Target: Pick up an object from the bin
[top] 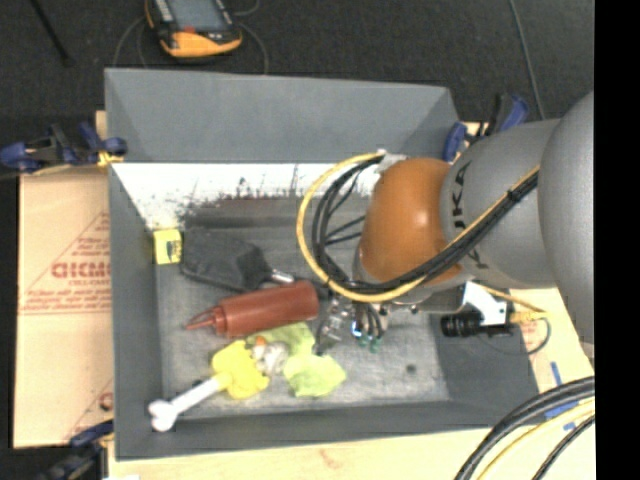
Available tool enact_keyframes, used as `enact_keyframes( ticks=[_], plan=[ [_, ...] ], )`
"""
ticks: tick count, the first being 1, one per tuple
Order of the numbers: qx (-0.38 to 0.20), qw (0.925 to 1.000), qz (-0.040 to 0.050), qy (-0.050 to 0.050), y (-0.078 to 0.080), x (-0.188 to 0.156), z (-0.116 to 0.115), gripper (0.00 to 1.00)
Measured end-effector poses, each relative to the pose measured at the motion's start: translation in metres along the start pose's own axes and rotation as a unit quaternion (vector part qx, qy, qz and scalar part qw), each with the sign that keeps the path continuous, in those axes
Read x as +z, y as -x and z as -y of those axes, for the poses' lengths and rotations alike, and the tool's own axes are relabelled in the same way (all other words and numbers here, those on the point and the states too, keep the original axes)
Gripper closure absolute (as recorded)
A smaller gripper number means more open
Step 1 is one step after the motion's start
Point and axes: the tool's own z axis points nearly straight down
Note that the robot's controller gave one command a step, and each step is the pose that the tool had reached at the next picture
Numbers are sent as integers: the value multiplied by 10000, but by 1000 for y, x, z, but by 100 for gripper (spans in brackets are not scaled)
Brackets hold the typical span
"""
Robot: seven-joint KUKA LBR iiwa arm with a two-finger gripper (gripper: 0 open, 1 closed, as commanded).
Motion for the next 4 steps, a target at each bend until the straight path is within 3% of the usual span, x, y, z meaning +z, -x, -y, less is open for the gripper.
enact_keyframes(
  ticks=[1, 2, 3, 4],
  plan=[
    [25, 10000, 51, 34, 5, -23, -6, 100],
    [-1258, 9920, 54, 20, 0, -64, 22, 100],
    [-1309, 9914, 58, 26, 9, -20, 3, 0],
    [-1309, 9914, 63, 27, 10, -21, 3, 0]
  ],
)
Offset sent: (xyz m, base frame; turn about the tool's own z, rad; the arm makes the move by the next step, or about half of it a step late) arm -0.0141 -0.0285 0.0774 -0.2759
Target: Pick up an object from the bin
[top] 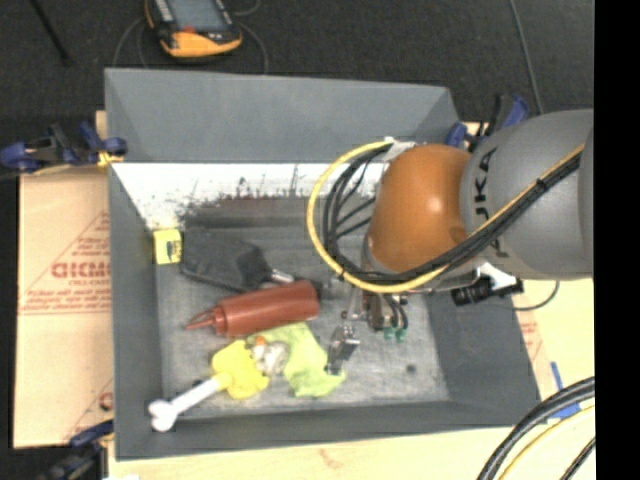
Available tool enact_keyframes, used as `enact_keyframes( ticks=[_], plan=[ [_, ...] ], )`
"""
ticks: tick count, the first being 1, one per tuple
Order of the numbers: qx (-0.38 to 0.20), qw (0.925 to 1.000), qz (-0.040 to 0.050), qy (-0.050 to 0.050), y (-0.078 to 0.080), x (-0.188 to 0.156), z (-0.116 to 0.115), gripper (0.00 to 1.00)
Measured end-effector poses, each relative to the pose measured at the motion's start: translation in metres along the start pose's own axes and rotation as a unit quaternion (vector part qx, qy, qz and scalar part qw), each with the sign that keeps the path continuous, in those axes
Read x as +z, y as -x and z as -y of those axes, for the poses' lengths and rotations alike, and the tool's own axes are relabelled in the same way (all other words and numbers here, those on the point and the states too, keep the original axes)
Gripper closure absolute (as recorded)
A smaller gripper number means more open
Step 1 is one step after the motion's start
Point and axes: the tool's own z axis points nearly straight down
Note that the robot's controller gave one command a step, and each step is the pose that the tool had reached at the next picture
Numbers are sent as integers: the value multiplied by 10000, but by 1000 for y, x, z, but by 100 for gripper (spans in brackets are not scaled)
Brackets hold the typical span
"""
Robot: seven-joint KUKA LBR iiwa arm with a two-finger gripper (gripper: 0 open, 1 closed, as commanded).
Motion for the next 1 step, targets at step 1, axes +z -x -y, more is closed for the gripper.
enact_keyframes(
  ticks=[1],
  plan=[
    [936, 9956, -8, 0, -9, 81, -65, 100]
  ],
)
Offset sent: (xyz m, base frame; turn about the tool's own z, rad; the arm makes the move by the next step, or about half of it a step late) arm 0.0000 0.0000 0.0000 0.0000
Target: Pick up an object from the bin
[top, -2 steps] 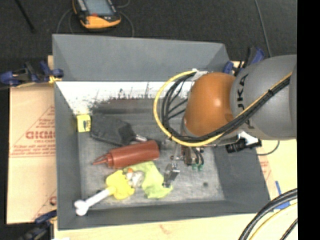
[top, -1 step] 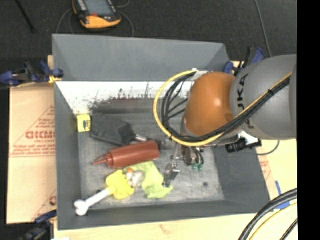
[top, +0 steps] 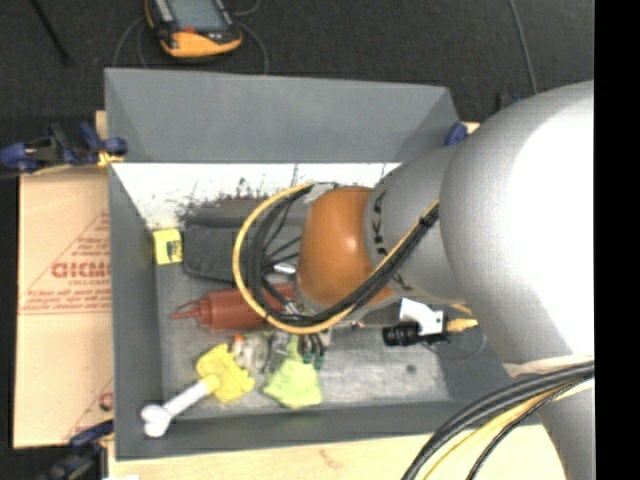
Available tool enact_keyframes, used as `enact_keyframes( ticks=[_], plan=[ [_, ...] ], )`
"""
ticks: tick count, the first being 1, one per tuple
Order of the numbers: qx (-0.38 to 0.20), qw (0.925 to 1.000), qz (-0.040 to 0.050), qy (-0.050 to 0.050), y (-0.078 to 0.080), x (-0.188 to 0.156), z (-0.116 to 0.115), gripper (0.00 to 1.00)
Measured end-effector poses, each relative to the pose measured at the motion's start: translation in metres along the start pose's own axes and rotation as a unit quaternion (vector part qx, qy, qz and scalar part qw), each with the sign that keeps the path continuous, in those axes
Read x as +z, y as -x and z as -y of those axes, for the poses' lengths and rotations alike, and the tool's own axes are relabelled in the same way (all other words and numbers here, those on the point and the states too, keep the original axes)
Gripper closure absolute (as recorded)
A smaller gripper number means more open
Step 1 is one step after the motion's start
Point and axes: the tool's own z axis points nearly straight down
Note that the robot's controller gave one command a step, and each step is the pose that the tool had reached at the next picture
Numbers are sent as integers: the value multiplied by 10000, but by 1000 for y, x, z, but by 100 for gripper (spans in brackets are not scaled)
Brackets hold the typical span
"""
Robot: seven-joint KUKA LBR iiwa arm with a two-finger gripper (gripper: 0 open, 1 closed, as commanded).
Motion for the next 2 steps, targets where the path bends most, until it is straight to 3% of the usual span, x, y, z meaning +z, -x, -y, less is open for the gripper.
enact_keyframes(
  ticks=[1, 2],
  plan=[
    [0, 10000, 0, 0, 0, 0, 0, 100],
    [-124, 9999, -27, -18, -4, -53, 6, 100]
  ],
)
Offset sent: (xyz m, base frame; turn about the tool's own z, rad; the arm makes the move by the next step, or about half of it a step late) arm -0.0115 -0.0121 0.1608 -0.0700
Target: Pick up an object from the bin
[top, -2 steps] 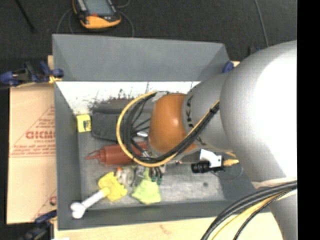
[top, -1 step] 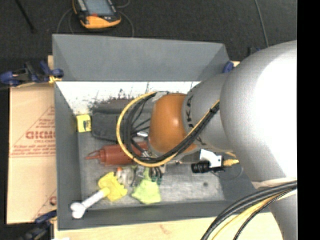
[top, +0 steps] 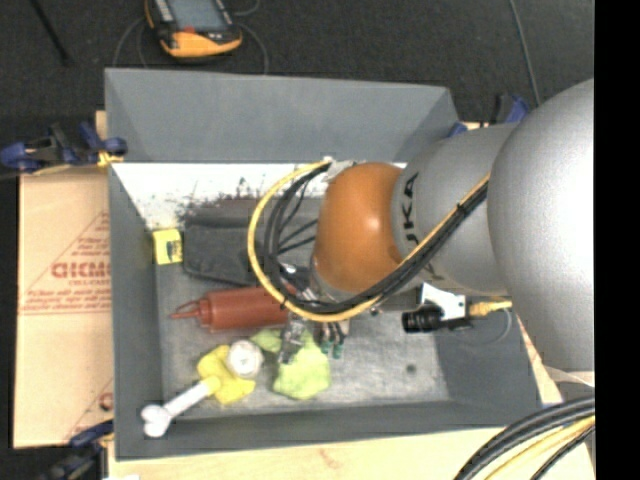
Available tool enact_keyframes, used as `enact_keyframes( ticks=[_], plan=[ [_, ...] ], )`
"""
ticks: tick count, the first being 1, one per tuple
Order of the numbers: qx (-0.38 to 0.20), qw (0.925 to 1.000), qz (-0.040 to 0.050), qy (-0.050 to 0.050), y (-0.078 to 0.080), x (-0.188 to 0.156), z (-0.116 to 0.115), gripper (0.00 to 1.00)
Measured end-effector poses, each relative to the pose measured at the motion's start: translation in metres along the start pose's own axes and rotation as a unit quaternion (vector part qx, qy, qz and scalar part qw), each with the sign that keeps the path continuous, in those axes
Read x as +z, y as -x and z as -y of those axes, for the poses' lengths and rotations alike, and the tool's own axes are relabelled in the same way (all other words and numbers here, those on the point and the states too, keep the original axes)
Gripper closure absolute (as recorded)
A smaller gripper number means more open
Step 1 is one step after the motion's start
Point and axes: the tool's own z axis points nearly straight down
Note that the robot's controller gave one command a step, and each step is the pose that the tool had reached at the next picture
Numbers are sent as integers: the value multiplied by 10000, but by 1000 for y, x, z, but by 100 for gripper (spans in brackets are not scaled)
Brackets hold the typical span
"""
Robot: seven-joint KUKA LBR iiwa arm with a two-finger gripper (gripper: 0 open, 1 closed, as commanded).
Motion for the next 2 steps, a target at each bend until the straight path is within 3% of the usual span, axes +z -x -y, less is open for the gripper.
enact_keyframes(
  ticks=[1, 2],
  plan=[
    [-357, 9993, 85, 38, -15, -4, -13, 100],
    [-426, 9991, -14, -8, -24, -35, -14, 100]
  ],
)
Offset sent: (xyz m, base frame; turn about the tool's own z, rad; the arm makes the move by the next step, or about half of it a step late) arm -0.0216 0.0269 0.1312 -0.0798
